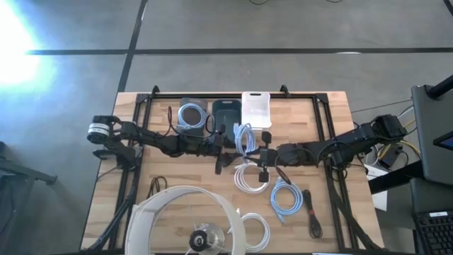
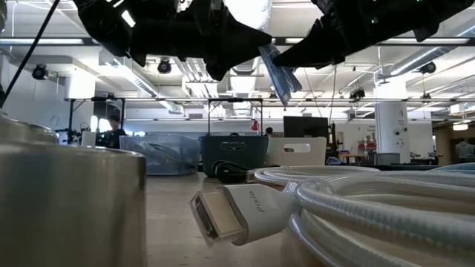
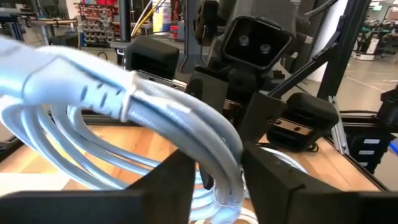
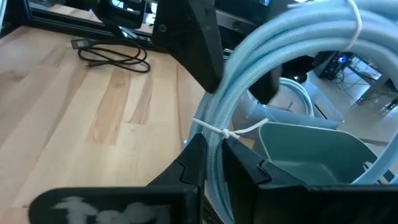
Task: Sort HDMI cables
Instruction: Put the top blue HDMI cable into the black bin
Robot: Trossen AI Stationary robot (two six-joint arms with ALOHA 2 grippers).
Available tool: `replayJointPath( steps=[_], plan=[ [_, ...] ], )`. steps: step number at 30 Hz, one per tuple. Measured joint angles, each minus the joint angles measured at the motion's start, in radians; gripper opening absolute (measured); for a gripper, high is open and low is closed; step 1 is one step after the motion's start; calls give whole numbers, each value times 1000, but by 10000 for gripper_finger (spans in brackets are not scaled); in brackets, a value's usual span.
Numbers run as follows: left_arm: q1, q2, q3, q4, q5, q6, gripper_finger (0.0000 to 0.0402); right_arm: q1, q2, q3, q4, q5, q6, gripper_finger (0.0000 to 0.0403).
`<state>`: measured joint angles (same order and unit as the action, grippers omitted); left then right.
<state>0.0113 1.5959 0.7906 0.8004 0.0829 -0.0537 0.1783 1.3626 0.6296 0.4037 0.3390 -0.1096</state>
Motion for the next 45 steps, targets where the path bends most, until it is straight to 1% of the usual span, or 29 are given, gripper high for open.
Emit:
replayJointPath(
  steps=[4,7,11,15,17,19,21,25,28,31,33,35,39,42,45],
  plan=[
    [1,0,0,-21,3,-7,72,-1,0,0,-6,2,-1,52],
    [3,0,0,-28,-14,-12,57,-2,1,0,-6,7,2,77],
    [7,0,0,-35,-23,-30,59,-1,1,-1,-4,8,26,111],
    [9,0,0,-41,-41,-31,58,0,1,-1,-4,8,69,136],
    [11,-1,0,-50,-55,-31,55,1,0,-1,-4,32,66,146],
    [14,-4,0,-71,-73,-34,54,8,-3,-1,-5,86,61,154],
    [14,-10,0,-105,-116,-48,55,20,-13,-2,-4,129,58,162],
    [15,-40,0,-169,-187,-57,56,50,-52,-2,-4,138,19,172],
    [15,-91,0,-226,-199,-87,57,78,-90,-2,-8,139,-8,176],
    [15,-170,0,-306,-200,-99,57,104,-120,-1,-36,139,-20,178],
    [14,-231,0,-377,-233,-98,57,121,-138,-2,-76,137,-14,178],
    [16,-294,0,-461,-293,-98,57,131,-145,-1,-101,133,17,178],
    [27,-408,0,-671,-447,-101,57,143,-143,-2,-164,132,74,178],
    [40,-478,-5,-817,-547,-138,57,145,-133,-2,-187,132,101,178],
    [63,-528,-11,-942,-592,-205,57,145,-125,-2,-187,132,108,178]
  ],
)
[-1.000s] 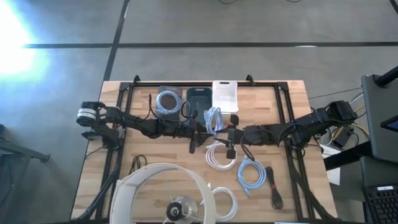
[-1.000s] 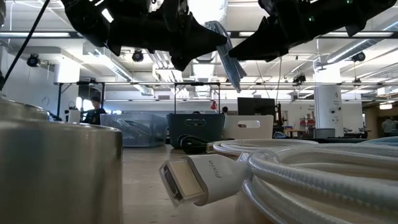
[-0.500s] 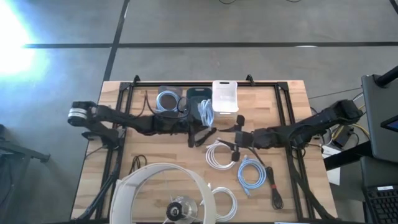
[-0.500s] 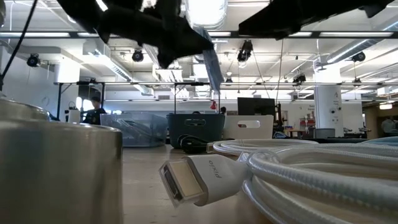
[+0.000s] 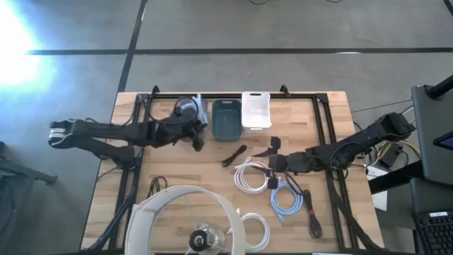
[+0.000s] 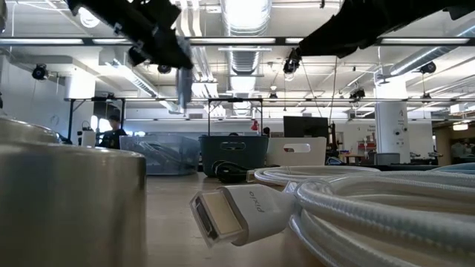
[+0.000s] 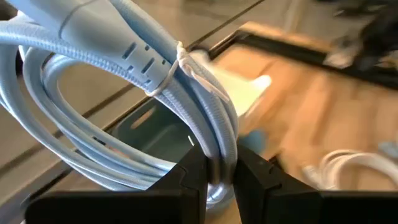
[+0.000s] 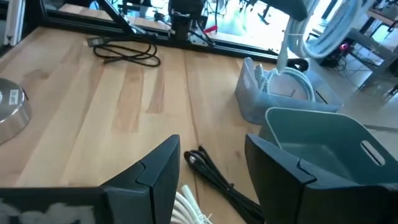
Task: Sort HDMI cables
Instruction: Put the top blue HDMI cable into the black bin
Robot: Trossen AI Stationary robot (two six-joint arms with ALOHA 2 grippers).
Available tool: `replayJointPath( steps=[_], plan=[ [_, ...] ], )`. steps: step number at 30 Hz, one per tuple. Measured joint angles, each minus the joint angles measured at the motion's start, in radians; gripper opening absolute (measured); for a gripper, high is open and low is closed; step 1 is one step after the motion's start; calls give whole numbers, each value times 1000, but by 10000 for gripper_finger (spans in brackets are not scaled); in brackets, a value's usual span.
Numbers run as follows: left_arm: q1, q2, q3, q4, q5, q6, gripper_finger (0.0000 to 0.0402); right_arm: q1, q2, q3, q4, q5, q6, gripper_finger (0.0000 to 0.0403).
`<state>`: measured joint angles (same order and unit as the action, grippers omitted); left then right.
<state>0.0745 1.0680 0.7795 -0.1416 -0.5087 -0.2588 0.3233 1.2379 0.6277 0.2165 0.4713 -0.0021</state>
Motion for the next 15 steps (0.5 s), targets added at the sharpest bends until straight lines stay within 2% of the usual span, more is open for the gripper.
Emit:
replayJointPath(
  steps=[4,6,10,15],
  plan=[
    [55,-21,-1,-93,10,-36,57,0,1,0,-2,0,-1,178],
    [99,-17,-5,-84,101,-37,57,0,1,0,-3,0,-9,178],
    [203,8,-38,-4,353,3,57,0,1,0,-2,0,-24,178],
    [341,6,-61,-4,431,32,55,0,1,0,-3,-1,-1,178]
  ],
)
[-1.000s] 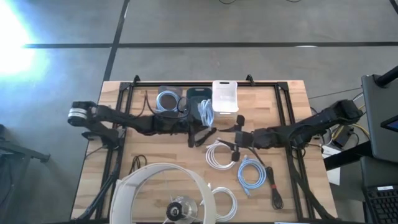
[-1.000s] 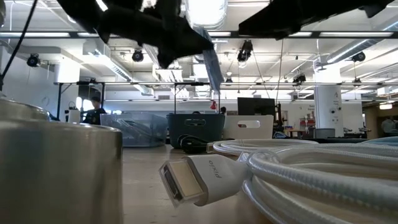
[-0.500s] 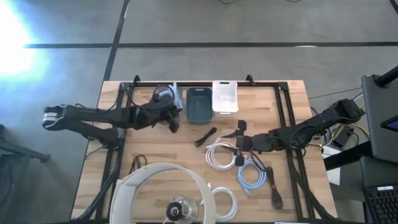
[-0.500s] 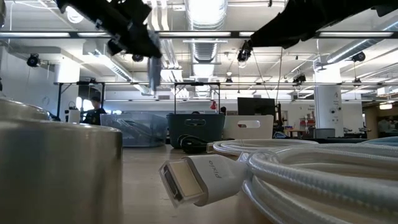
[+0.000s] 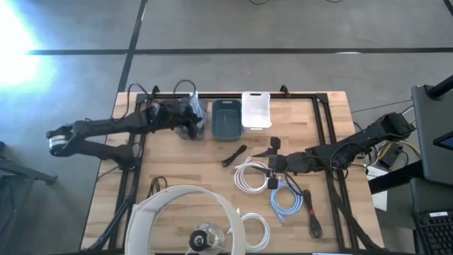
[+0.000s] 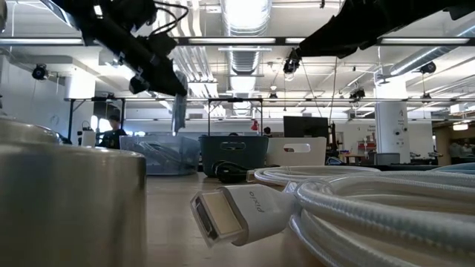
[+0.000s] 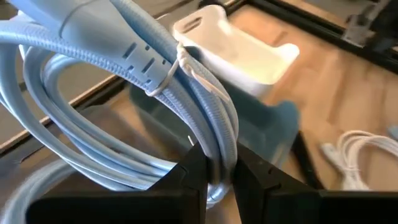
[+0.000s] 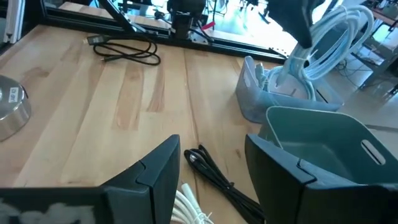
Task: Sort HDMI cables
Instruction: Put the top blue HDMI cable into the black bin
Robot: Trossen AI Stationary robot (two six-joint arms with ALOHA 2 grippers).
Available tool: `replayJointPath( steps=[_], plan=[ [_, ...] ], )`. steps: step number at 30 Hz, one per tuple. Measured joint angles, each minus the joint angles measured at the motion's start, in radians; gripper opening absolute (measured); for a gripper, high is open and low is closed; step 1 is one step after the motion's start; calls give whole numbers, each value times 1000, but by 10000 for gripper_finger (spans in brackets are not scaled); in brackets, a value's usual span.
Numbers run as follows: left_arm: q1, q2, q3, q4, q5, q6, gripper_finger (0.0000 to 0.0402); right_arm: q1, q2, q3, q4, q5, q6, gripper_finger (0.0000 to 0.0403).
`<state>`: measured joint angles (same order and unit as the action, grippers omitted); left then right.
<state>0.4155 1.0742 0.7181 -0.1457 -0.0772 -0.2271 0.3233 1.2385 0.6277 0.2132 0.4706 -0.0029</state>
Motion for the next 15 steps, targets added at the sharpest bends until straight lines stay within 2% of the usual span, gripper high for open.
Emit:
replayJointPath(
  steps=[4,6,11,15],
  plan=[
    [117,-10,0,25,261,42,54,0,0,0,-1,0,-32,178],
    [177,-9,-5,21,358,50,54,0,0,0,-1,0,-47,178],
    [288,-1,-41,21,452,49,54,0,0,0,0,0,-49,178],
    [324,-1,-104,72,539,50,54,0,0,0,0,0,-33,178]
  ],
)
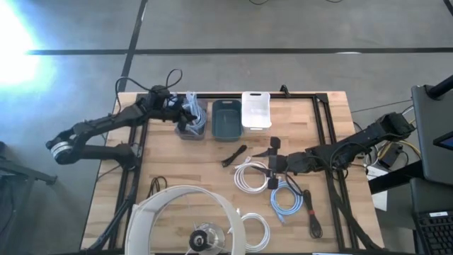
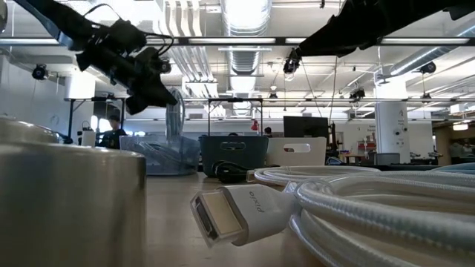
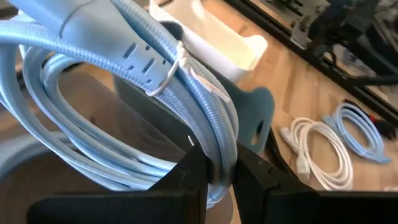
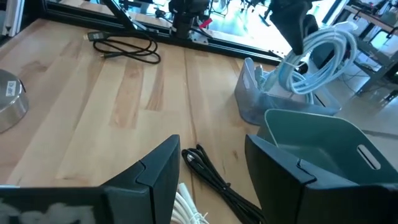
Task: Sort HDMI cables
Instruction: Put the top blue HDMI cable into the black bin
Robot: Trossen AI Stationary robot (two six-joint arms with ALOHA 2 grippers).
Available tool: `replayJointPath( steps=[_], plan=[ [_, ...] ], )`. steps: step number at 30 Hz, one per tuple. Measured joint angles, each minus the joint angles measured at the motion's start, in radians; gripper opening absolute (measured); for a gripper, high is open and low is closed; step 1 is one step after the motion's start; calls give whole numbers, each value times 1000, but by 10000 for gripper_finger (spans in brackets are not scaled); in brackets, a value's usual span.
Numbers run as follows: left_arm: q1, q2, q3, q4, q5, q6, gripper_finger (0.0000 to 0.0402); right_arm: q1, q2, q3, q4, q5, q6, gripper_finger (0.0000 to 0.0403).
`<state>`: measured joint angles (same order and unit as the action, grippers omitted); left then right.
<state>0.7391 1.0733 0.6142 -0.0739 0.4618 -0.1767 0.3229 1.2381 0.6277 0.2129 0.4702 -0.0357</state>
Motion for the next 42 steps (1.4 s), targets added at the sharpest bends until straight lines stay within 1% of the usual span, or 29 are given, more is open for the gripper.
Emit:
replayJointPath(
  steps=[3,6,8,10,18,23,26,31,37,42],
  plan=[
    [1,0,-53,92,36,24,56,0,0,0,0,0,6,178],
    [1,0,-109,222,82,19,64,0,0,0,0,0,3,178],
    [0,0,-143,306,83,-5,68,0,0,0,0,0,3,178],
    [1,0,-168,347,81,-30,73,0,0,0,0,0,2,178],
    [1,1,-224,347,78,-35,98,0,0,0,0,0,14,178],
    [1,1,-227,361,65,-31,123,0,0,0,1,0,5,178],
    [1,1,-225,360,36,-32,140,0,0,0,1,0,11,178],
    [1,1,-226,284,-45,-24,169,0,0,0,1,0,4,178],
    [1,1,-226,230,-71,-8,197,0,0,0,1,0,7,178],
    [1,-7,-227,205,-73,-8,202,0,0,0,1,0,8,178]
  ],
)
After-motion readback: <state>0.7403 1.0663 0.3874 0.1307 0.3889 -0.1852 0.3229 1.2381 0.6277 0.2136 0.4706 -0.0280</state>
